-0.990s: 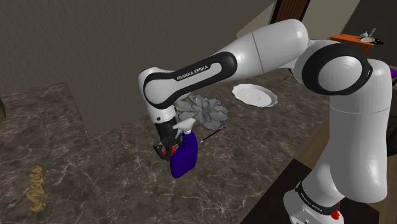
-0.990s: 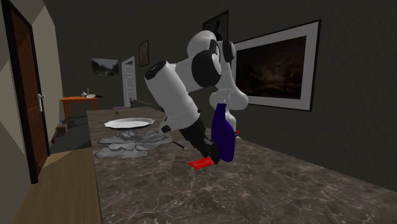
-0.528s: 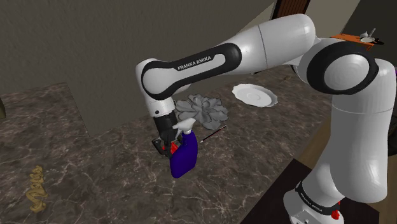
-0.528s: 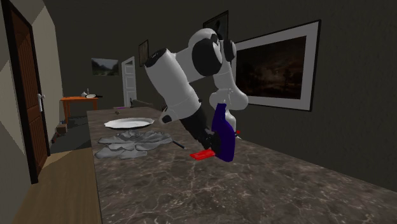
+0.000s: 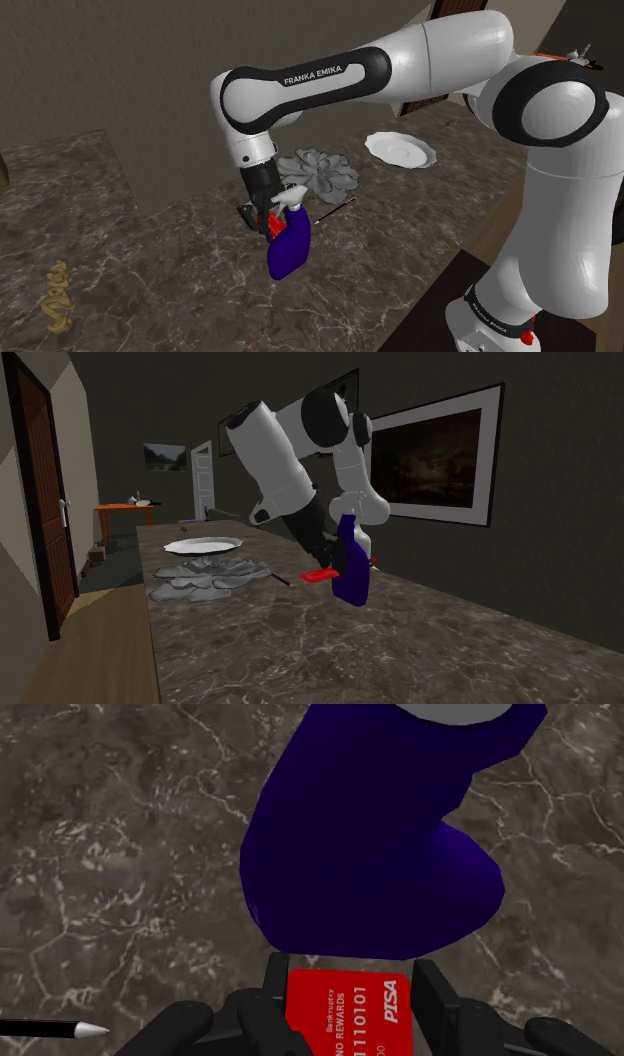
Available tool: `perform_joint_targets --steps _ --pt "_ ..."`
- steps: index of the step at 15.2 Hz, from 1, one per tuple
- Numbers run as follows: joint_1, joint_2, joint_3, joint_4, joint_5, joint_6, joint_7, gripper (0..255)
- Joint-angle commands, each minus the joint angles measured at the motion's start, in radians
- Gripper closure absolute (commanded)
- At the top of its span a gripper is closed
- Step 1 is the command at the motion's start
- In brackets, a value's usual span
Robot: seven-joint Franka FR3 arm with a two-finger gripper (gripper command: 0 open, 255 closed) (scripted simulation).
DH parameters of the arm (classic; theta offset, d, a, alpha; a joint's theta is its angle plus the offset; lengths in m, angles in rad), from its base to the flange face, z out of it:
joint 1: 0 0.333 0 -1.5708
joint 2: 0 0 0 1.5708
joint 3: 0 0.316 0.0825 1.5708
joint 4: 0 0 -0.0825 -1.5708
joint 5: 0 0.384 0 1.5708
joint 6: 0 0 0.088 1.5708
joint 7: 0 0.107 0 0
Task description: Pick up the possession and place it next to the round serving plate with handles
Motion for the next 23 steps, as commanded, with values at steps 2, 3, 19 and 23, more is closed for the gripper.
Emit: perform_joint_targets --steps 2,3,19,23 --pt "-0.001 -0.007 0.001 0.023 0.003 -0.029 0.007 255" --pt "-0.016 -0.039 -0.004 -0.020 0.004 -0.022 -0.015 255" --pt "-0.217 -0.425 -0.145 -0.499 -0.062 0.007 -0.368 255" --pt "-0.263 -0.489 -0.194 -0.570 -0.109 0.006 -0.456 255"
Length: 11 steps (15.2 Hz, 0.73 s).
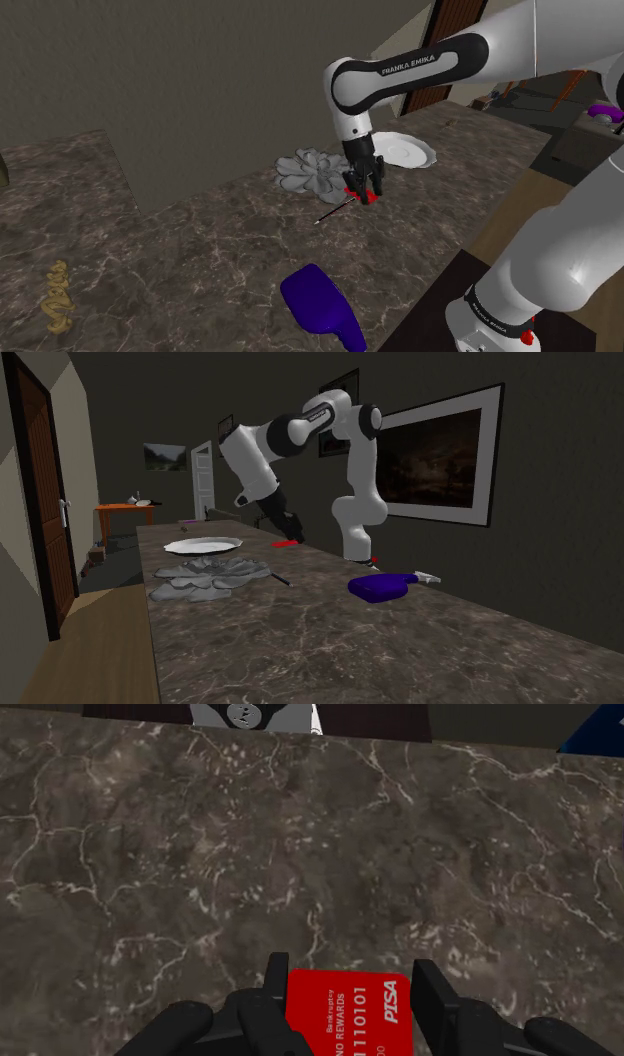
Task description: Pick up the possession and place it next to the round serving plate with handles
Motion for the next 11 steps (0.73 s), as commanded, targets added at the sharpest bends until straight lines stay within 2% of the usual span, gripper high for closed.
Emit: perform_joint_targets --steps 1,11 --pt "-0.027 -0.025 -0.030 -0.028 -0.031 -0.002 -0.052 255" --pt "-0.149 -0.110 -0.169 -0.121 -0.188 0.004 -0.271 255"
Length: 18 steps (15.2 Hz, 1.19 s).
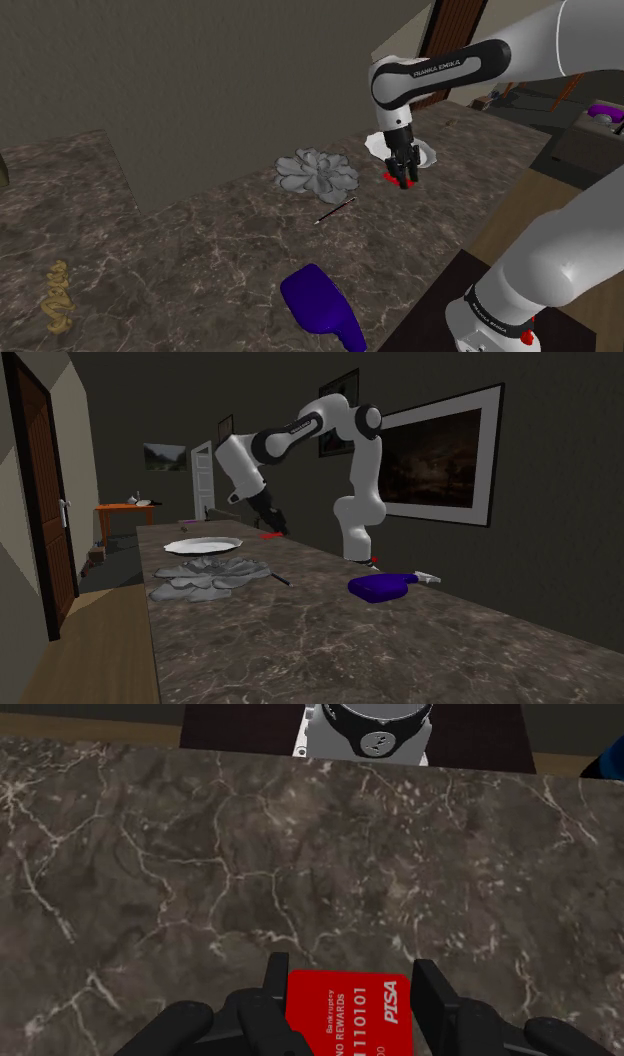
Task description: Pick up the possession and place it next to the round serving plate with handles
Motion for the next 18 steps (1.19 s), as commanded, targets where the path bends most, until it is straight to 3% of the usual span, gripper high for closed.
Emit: perform_joint_targets --steps 1,9,18 --pt "-0.027 -0.015 -0.031 -0.013 -0.037 0.001 -0.048 255" --pt "-0.127 -0.001 -0.148 0.000 -0.170 0.028 -0.225 255" --pt "-0.234 0.095 -0.276 0.098 -0.286 0.079 -0.428 255"
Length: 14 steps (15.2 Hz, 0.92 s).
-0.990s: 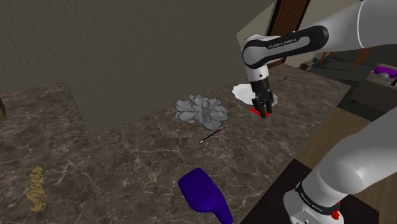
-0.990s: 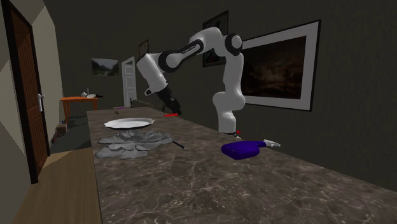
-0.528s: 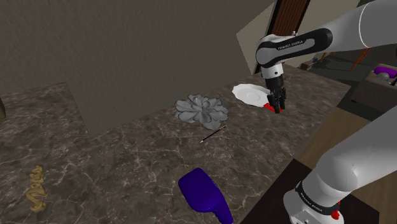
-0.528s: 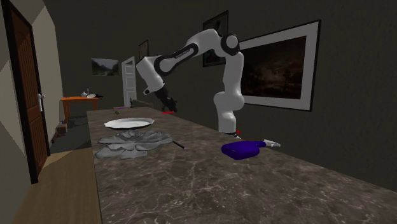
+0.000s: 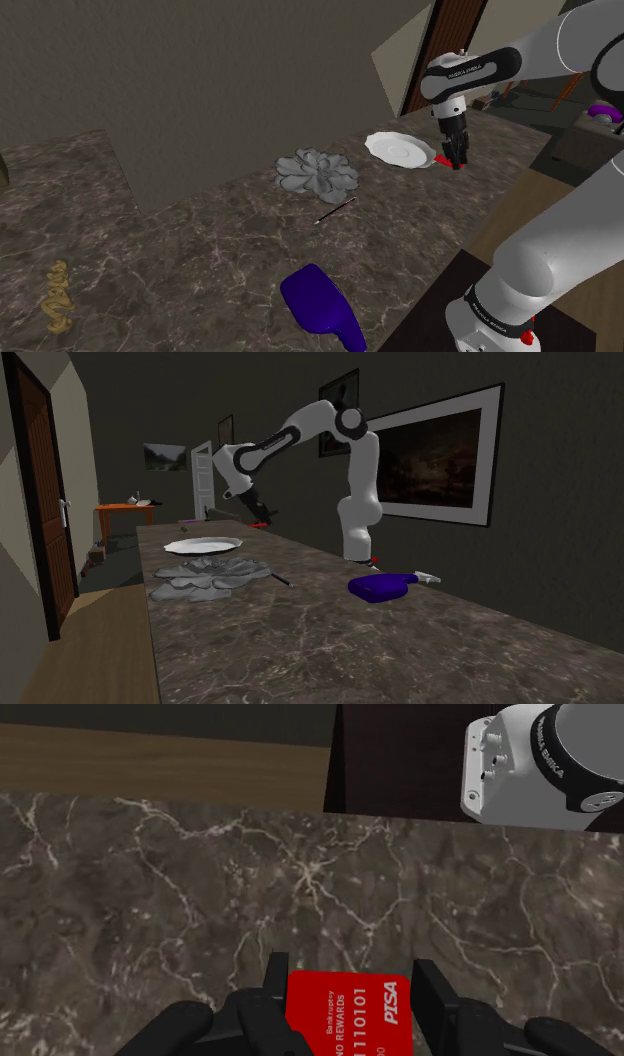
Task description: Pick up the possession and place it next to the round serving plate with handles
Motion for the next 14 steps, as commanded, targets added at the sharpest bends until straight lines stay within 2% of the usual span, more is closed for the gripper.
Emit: perform_joint_targets --steps 1,5,14 --pt "-0.024 0.033 -0.029 0.030 -0.021 0.017 -0.048 255" --pt "-0.068 0.101 -0.077 0.102 -0.046 0.042 -0.136 255" --pt "-0.075 0.154 -0.082 0.037 -0.039 0.156 -0.112 255"
